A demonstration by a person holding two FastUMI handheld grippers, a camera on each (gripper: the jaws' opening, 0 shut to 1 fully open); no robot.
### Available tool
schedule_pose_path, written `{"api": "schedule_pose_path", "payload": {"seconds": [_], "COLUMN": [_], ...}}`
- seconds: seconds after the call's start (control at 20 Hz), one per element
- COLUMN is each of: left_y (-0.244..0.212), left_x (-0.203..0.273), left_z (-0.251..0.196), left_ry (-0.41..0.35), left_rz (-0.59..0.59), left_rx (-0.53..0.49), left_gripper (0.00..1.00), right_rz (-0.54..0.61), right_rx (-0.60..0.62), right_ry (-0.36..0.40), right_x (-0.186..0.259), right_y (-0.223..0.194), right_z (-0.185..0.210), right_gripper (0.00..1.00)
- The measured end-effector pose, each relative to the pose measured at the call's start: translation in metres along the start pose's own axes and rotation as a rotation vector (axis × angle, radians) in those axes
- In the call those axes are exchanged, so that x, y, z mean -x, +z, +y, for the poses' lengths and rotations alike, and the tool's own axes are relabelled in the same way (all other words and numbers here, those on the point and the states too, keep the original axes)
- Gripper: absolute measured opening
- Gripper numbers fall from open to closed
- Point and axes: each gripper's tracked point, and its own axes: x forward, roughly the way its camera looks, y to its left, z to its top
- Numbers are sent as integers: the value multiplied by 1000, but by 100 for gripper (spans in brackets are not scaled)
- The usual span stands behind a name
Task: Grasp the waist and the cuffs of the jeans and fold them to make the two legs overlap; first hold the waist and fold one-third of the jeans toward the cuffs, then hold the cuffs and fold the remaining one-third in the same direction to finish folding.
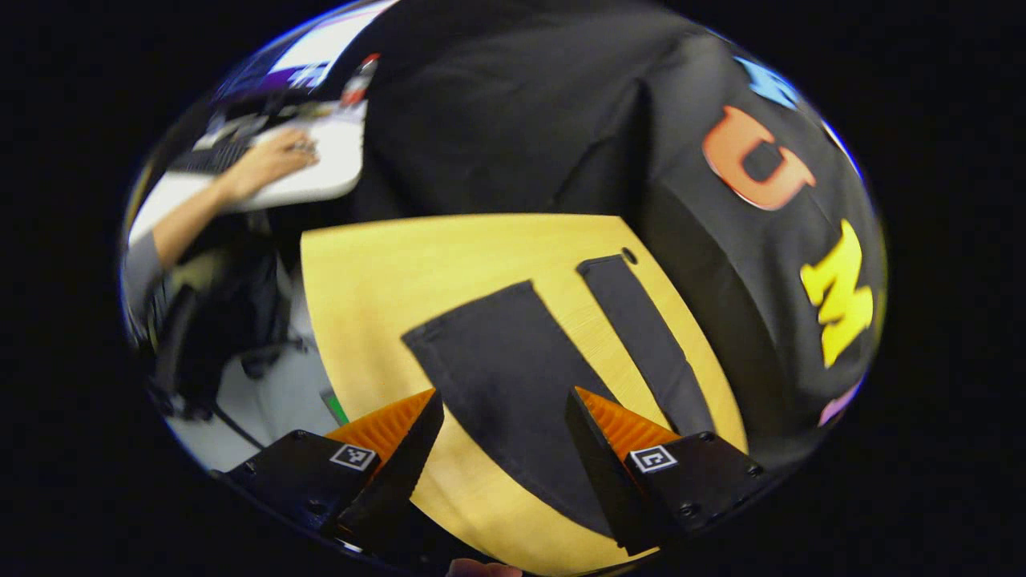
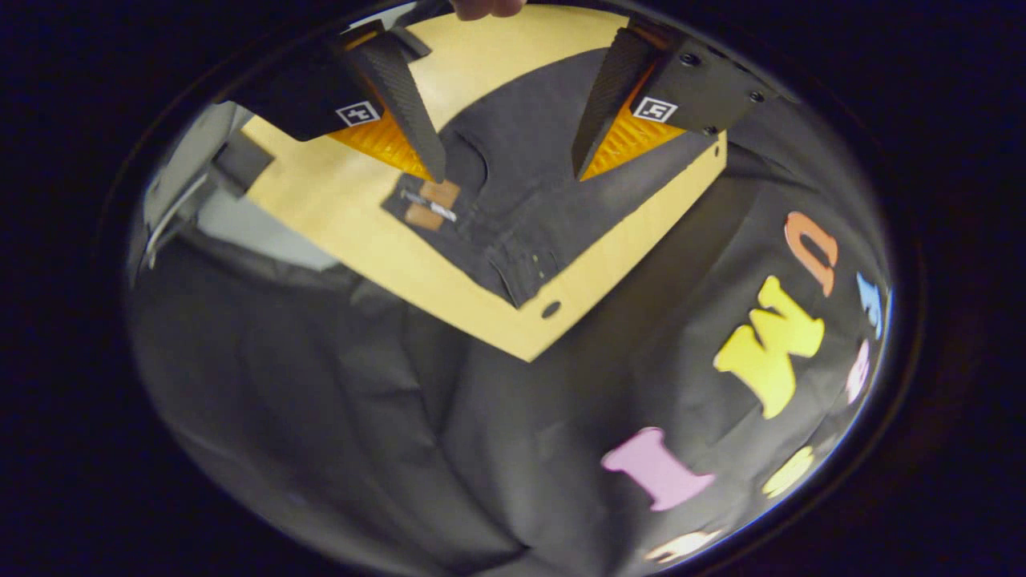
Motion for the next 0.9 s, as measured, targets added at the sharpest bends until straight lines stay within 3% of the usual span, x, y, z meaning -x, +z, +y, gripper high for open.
{"api": "schedule_pose_path", "payload": {"seconds": [0.1,0.25,0.5,0.55,0.65,0.9], "left_y": [-11,-11,1,2,6,10], "left_x": [-8,-10,-40,-42,-49,-71], "left_z": [0,15,11,8,-1,-31], "left_ry": [-11,16,17,14,2,-32], "left_rz": [51,82,92,98,101,114], "left_rx": [183,293,314,307,295,267], "left_gripper": [99,99,100,98,97,98], "right_rz": [87,126,76,75,64,71], "right_rx": [-140,-277,-384,-394,-414,-362], "right_ry": [-2,-39,-66,-72,-51,-53], "right_x": [-21,-41,-63,-73,-78,-95], "right_y": [-26,-41,-14,-11,1,8], "right_z": [-11,-25,-41,-45,-43,-33], "right_gripper": [98,98,98,92,92,95]}}
